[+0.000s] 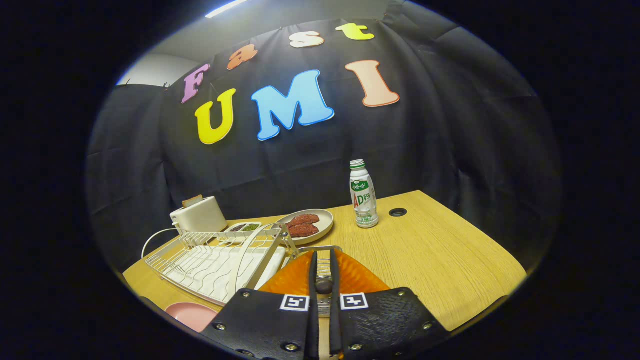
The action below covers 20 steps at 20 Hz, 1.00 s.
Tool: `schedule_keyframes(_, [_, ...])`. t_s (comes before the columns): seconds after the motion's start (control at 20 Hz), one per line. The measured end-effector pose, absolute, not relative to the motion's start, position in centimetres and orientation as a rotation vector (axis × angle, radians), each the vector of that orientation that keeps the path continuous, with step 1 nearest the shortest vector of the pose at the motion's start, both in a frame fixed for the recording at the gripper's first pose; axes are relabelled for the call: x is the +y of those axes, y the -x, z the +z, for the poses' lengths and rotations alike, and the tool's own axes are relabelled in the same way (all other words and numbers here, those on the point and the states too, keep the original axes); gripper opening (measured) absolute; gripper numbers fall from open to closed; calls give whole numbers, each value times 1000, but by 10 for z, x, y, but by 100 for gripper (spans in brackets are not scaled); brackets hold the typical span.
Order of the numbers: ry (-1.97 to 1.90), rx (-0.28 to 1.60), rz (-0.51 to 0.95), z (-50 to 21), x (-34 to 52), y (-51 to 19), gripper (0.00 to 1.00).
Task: Take the plate from the dish rack, then take the spoon from the basket and place it into the plate.
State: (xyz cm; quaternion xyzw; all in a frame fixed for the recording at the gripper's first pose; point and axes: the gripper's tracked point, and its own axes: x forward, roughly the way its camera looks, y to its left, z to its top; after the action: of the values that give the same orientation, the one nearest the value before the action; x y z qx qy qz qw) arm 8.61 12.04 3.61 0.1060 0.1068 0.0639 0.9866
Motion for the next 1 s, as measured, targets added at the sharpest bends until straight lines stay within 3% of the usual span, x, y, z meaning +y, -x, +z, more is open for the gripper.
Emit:
schedule_keyframes(0.15, [-179, 237, 129, 43, 122, -86, 4])
schedule_keyframes(1.0, [-75, 167, 86, 173, 128, -35, 4])
